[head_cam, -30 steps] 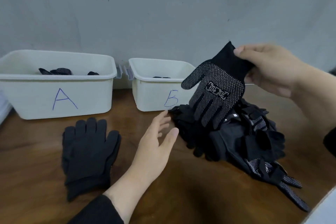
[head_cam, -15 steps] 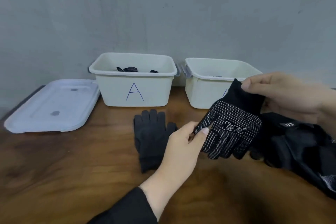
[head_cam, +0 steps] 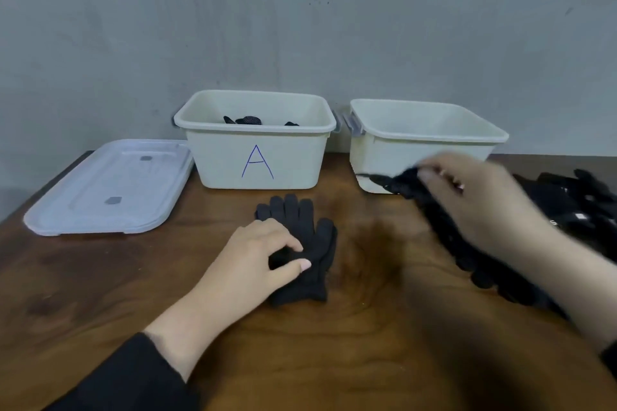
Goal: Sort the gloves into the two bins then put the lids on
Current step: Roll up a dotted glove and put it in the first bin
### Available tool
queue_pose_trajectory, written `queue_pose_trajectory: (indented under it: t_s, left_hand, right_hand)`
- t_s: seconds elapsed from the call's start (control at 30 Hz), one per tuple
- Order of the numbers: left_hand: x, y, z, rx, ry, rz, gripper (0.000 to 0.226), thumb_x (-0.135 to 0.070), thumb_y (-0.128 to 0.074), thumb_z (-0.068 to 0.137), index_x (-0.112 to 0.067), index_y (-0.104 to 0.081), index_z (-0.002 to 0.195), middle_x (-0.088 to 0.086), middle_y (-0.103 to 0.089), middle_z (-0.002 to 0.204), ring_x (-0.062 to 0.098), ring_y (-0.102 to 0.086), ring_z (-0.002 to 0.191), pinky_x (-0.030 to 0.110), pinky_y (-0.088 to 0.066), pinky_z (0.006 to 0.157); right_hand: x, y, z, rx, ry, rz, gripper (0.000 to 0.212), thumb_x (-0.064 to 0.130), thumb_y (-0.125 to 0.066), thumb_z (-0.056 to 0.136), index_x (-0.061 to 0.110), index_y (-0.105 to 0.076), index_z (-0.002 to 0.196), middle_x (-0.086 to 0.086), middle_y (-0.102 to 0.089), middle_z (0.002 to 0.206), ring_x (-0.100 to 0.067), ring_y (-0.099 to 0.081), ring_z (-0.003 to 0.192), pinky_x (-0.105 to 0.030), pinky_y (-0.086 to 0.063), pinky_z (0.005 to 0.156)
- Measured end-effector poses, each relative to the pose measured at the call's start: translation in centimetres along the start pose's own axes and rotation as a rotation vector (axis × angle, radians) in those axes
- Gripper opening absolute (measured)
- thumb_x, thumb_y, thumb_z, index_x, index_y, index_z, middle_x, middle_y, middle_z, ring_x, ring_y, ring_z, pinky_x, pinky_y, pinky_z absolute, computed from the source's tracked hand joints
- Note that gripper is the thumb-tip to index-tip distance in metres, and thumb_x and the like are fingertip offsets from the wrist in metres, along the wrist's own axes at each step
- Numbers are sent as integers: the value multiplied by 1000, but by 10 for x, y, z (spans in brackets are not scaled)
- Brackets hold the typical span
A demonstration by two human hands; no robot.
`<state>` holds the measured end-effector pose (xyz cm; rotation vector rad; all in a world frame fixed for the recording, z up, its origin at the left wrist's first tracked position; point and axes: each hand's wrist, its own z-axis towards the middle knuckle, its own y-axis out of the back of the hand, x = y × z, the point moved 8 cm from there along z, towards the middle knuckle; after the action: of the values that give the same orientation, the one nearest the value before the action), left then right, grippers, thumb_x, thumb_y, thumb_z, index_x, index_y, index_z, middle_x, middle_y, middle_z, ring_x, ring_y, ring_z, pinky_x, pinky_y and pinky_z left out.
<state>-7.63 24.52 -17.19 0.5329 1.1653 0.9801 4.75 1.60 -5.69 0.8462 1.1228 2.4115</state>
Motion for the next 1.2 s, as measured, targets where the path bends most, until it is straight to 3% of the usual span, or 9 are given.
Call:
queue_pose_trajectory:
  t_s: [0.1, 0.17, 0.3, 0.47, 0.67, 0.8, 0.9, 1.07, 1.2]
  left_hand:
    - [-4, -8, 0, 121, -11, 65, 32, -62, -61, 84, -40, -68, 106, -26, -52, 105, -5, -41, 105, 22, -33, 97]
    - [-4, -16, -1, 218, -4, 93, 31, -60, -63, 86, -41, -67, 111, -26, -49, 107, -9, -34, 109, 17, -29, 96]
    - [-3, -19, -1, 259, 1, 87, 27, -54, -65, 88, -41, -67, 113, -25, -48, 110, -15, -28, 111, 18, -25, 97]
    - [-1, -21, 0, 247, -17, 118, 18, -50, -64, 91, -41, -69, 105, -24, -51, 105, -8, -36, 108, 23, -28, 100]
    - [-6, -19, 0, 196, -39, 107, 10, -42, -59, 96, -38, -68, 95, -24, -53, 97, 0, -45, 101, 27, -31, 98]
    - [-9, -6, 2, 31, 11, 30, 10, -38, -54, 98, -38, -57, 89, -19, -59, 93, 3, -51, 97, 25, -35, 90]
    - [-11, 15, 6, -214, 105, -130, 9, -33, -56, 98, -35, -60, 89, -19, -62, 89, 0, -56, 91, 14, -38, 79]
    - [-42, 28, 14, -419, 113, -287, 7, -32, -60, 96, -32, -65, 91, -22, -64, 88, -1, -60, 85, 6, -41, 71]
    - [-76, 3, 26, -329, 38, -360, 13, -26, -57, 98, -29, -69, 99, -19, -68, 91, 0, -63, 92, 15, -48, 79]
  right_hand:
    - [-15, -70, -58, 357, 51, -83, 25, 48, -53, 96, 35, -71, 109, 20, -65, 120, -4, -60, 116, -21, -43, 102]
    - [-27, -96, -88, 476, -14, -99, 48, 63, -42, 91, 40, -65, 127, 32, -48, 139, 7, -41, 132, -18, -28, 116]
    - [-25, -90, -98, 252, -81, -9, 45, 58, -46, 93, 36, -67, 127, 30, -52, 135, 2, -47, 130, -24, -35, 114]
    - [-25, -102, -99, 316, -58, -60, 31, 42, -56, 98, 38, -67, 128, 32, -51, 137, 14, -38, 129, -1, -14, 110]
    - [-20, -100, -101, 282, -20, -21, 25, 37, -63, 96, 37, -72, 119, 32, -56, 131, 26, -35, 123, 0, -19, 109]
    - [-19, -97, -100, 273, -48, 27, 34, 51, -53, 94, 38, -71, 120, 35, -54, 128, 29, -32, 123, 3, -19, 104]
    - [-18, -92, -97, 234, -92, 86, 40, 58, -48, 93, 41, -66, 125, 34, -57, 127, 14, -43, 128, -12, -35, 109]
    - [-1, -77, -83, 45, -259, 446, 43, 58, -51, 88, 42, -64, 125, 35, -63, 119, 14, -53, 119, -7, -44, 96]
    - [23, -102, -74, 92, -510, 1068, 32, 46, -52, 99, 34, -64, 126, 15, -71, 123, -5, -64, 119, -33, -51, 103]
